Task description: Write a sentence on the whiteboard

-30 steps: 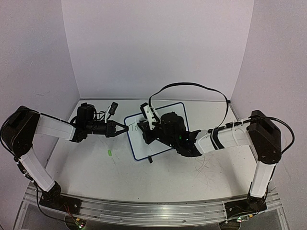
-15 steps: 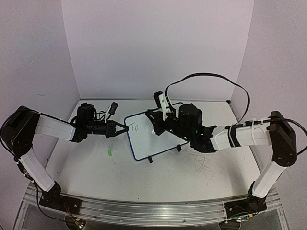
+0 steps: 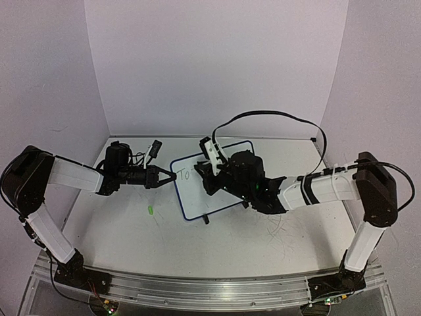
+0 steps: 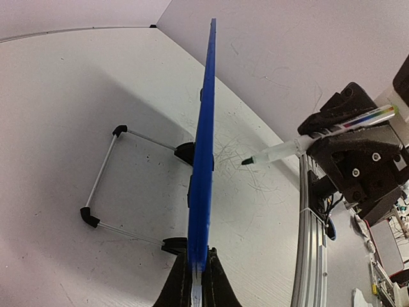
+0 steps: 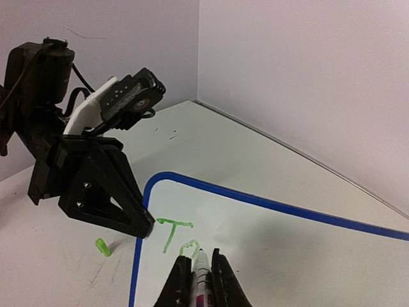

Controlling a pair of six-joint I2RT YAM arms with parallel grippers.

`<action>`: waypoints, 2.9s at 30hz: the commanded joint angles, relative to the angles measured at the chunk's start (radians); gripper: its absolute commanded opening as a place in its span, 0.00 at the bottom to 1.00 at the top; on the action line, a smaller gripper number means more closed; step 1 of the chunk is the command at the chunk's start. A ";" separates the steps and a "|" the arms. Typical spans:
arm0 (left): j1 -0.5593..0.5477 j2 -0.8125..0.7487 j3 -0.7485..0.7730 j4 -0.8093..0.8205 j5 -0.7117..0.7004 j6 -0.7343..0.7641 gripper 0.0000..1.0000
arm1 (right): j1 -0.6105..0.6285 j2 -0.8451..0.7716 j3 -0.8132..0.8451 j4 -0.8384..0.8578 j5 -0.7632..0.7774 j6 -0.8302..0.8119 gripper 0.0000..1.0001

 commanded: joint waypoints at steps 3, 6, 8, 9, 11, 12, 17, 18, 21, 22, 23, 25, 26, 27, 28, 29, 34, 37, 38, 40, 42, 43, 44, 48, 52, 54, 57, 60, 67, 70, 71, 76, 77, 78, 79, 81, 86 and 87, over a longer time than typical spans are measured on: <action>0.006 -0.038 0.016 0.010 -0.001 0.023 0.00 | -0.003 0.029 0.042 0.017 0.061 0.014 0.00; 0.006 -0.035 0.017 0.011 -0.001 0.024 0.00 | -0.003 0.031 0.042 0.018 0.061 0.015 0.00; 0.005 -0.032 0.018 0.010 0.002 0.024 0.00 | -0.003 0.036 0.048 0.018 0.051 0.015 0.00; 0.006 -0.031 0.019 0.010 0.002 0.024 0.00 | -0.004 0.040 0.051 0.017 0.049 0.015 0.00; 0.006 -0.033 0.021 0.009 0.002 0.024 0.00 | -0.003 0.045 0.054 0.018 0.055 0.016 0.00; 0.005 -0.036 0.020 0.009 0.001 0.024 0.00 | -0.003 0.045 0.052 0.017 0.063 0.016 0.00; 0.006 -0.034 0.018 0.008 0.001 0.024 0.00 | -0.004 0.052 0.052 0.020 0.080 0.019 0.00; 0.006 -0.034 0.018 0.009 0.001 0.024 0.00 | -0.004 0.053 0.053 0.020 0.083 0.020 0.00; 0.006 -0.037 0.019 0.009 0.001 0.024 0.00 | -0.003 0.055 0.055 0.020 0.085 0.021 0.00; 0.006 -0.038 0.018 0.009 0.001 0.024 0.00 | -0.003 0.057 0.057 0.020 0.085 0.021 0.00; 0.007 -0.039 0.018 0.009 0.002 0.024 0.00 | -0.003 0.058 0.059 0.021 0.085 0.021 0.00; 0.005 -0.040 0.016 0.008 0.001 0.024 0.00 | -0.004 0.061 0.062 0.020 0.085 0.021 0.00; 0.005 -0.040 0.015 0.008 0.001 0.024 0.00 | -0.003 0.063 0.064 0.020 0.087 0.021 0.00; 0.005 -0.041 0.015 0.008 0.001 0.024 0.00 | -0.004 0.065 0.065 0.020 0.088 0.021 0.00; 0.005 -0.041 0.014 0.008 0.001 0.025 0.00 | -0.004 0.067 0.066 0.020 0.089 0.021 0.00; 0.005 -0.042 0.014 0.008 0.001 0.025 0.00 | -0.004 0.068 0.068 0.020 0.090 0.021 0.00; 0.005 -0.043 0.014 0.007 0.000 0.026 0.00 | -0.003 0.074 0.077 0.020 0.081 0.018 0.00; 0.006 -0.045 0.014 0.007 0.000 0.025 0.00 | -0.003 0.077 0.080 0.018 0.069 0.018 0.00; 0.006 -0.045 0.014 0.007 0.000 0.025 0.00 | -0.003 0.078 0.080 0.017 0.065 0.018 0.00; 0.006 -0.045 0.014 0.008 0.001 0.025 0.00 | -0.003 0.078 0.078 0.015 0.059 0.020 0.00; 0.006 -0.045 0.014 0.008 0.000 0.025 0.00 | -0.004 0.078 0.076 0.014 0.052 0.021 0.00; 0.006 -0.045 0.014 0.007 0.000 0.025 0.00 | -0.004 0.078 0.076 0.014 0.049 0.021 0.00; 0.005 -0.045 0.014 0.007 0.000 0.025 0.00 | -0.003 0.078 0.075 0.014 0.047 0.022 0.00; 0.006 -0.045 0.015 0.005 0.000 0.026 0.00 | -0.002 0.078 0.071 0.007 0.044 0.025 0.00; 0.005 -0.045 0.015 0.004 0.000 0.025 0.00 | -0.002 0.081 0.066 0.001 0.035 0.031 0.00; 0.006 -0.044 0.015 0.004 0.000 0.025 0.00 | -0.001 0.083 0.064 -0.003 0.032 0.032 0.00; 0.006 -0.046 0.016 0.004 -0.001 0.025 0.00 | 0.001 0.080 0.055 -0.004 0.030 0.032 0.00; 0.006 -0.045 0.016 0.004 -0.001 0.025 0.00 | 0.002 0.077 0.049 -0.009 0.028 0.033 0.00; 0.006 -0.045 0.017 0.001 -0.001 0.026 0.00 | 0.002 0.069 0.031 -0.014 0.023 0.035 0.00; 0.006 -0.046 0.017 0.002 -0.001 0.027 0.00 | 0.003 0.067 0.025 -0.014 0.026 0.035 0.00; 0.006 -0.046 0.017 0.002 -0.001 0.027 0.00 | 0.002 0.067 0.024 -0.014 0.028 0.034 0.00; 0.006 -0.047 0.017 0.000 -0.001 0.027 0.00 | 0.002 0.060 0.020 -0.017 0.033 0.033 0.00; 0.006 -0.047 0.017 0.000 0.000 0.027 0.00 | 0.002 0.059 0.020 -0.018 0.035 0.033 0.00; 0.006 -0.048 0.017 0.000 -0.001 0.027 0.00 | 0.002 0.059 0.019 -0.019 0.037 0.032 0.00; 0.006 -0.048 0.017 0.000 -0.002 0.027 0.00 | 0.003 0.059 0.018 -0.020 0.039 0.032 0.00; 0.006 -0.048 0.017 -0.001 -0.002 0.027 0.00 | 0.002 0.057 0.015 -0.021 0.042 0.032 0.00; 0.006 -0.048 0.015 -0.002 0.000 0.028 0.00 | 0.002 0.050 0.010 -0.021 0.070 0.027 0.00; 0.006 -0.047 0.016 -0.002 0.000 0.028 0.00 | 0.002 0.049 0.009 -0.021 0.077 0.025 0.00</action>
